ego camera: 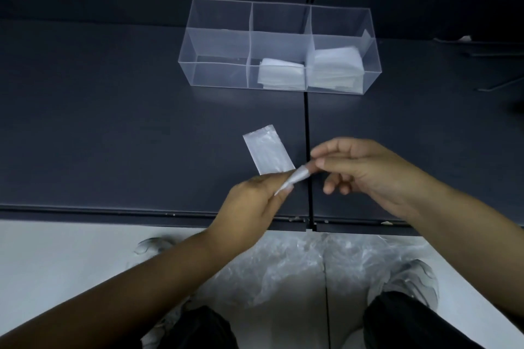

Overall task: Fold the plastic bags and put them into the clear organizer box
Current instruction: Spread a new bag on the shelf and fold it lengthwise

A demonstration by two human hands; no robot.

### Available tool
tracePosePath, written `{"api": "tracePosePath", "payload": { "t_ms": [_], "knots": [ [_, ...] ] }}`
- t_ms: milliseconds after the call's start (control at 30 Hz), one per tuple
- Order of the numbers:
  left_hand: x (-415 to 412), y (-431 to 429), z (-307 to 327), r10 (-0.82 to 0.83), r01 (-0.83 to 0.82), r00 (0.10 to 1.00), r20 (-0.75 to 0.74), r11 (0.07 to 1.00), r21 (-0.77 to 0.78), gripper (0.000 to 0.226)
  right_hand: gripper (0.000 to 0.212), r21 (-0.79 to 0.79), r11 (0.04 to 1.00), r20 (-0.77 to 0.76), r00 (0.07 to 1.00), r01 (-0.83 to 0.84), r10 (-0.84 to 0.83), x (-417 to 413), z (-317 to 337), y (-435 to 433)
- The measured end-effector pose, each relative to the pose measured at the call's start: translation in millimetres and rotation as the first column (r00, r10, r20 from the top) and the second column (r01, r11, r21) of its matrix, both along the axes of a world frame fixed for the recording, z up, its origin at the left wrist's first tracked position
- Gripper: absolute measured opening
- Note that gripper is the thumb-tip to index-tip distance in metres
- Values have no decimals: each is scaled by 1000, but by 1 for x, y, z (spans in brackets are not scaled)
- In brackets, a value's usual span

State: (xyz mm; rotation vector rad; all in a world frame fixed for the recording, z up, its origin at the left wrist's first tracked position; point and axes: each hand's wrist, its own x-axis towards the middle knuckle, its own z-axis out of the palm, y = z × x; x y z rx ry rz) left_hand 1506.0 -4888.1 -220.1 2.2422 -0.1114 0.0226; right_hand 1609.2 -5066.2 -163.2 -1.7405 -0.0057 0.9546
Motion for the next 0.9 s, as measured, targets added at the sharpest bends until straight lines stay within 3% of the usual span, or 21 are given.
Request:
{"api": "tracePosePath", "payload": {
  "t_ms": [67, 133, 200, 267, 400, 467, 500, 567, 633, 667, 733, 800, 900],
  "knots": [
    [7, 7, 4, 26, -45, 992, -120, 987, -153, 34, 35, -9, 997, 145, 987, -71, 72, 5, -2, 1],
    [15, 13, 6, 94, -148, 977, -190, 944, -293, 30, 43, 12, 985, 150, 974, -174, 170, 7, -9, 6],
    [23, 17, 8, 128, -267, 940, -317, 854, -447, 30, 35, -16, 973, 138, 964, -229, 229, 7, -19, 14],
    [29, 20, 7, 134, -388, 885, -446, 741, -548, 28, 15, -78, 981, 182, 965, -178, 190, 7, -29, 24],
    [40, 23, 9, 156, -519, 820, -550, 607, -602, 26, 9, -171, 984, 235, 968, -48, 88, 11, -37, 38],
    [43, 26, 10, 264, -588, 795, -546, 558, -586, 23, 10, -191, 982, 211, 977, 1, 40, 14, -38, 44],
    [43, 28, 9, 347, -601, 793, -501, 579, -550, 23, 9, -200, 980, 197, 980, 18, 22, 15, -38, 46],
    [37, 31, 5, 498, -543, 840, -216, 781, -308, 27, 10, -224, 974, 173, 985, 39, 0, 18, -38, 50],
    [30, 29, -2, 388, -400, 911, 141, 914, 66, 28, 9, -260, 964, 164, 986, 53, -11, 20, -38, 54],
    [28, 27, -6, 295, -329, 938, 181, 923, 200, 33, 8, -280, 959, 169, 986, 51, -3, 20, -38, 55],
    [28, 23, -14, 172, -185, 983, 69, 887, 424, 52, 7, -308, 950, 193, 981, 47, 14, 20, -38, 58],
    [28, 23, -24, 136, -82, 990, -40, 781, 619, 67, 10, -311, 948, 249, 968, 63, 18, 17, -40, 58],
    [29, 27, -29, 139, -44, 987, -85, 727, 685, 76, 7, -335, 937, 465, 882, 96, 76, 1, -48, 59]
  ]
}}
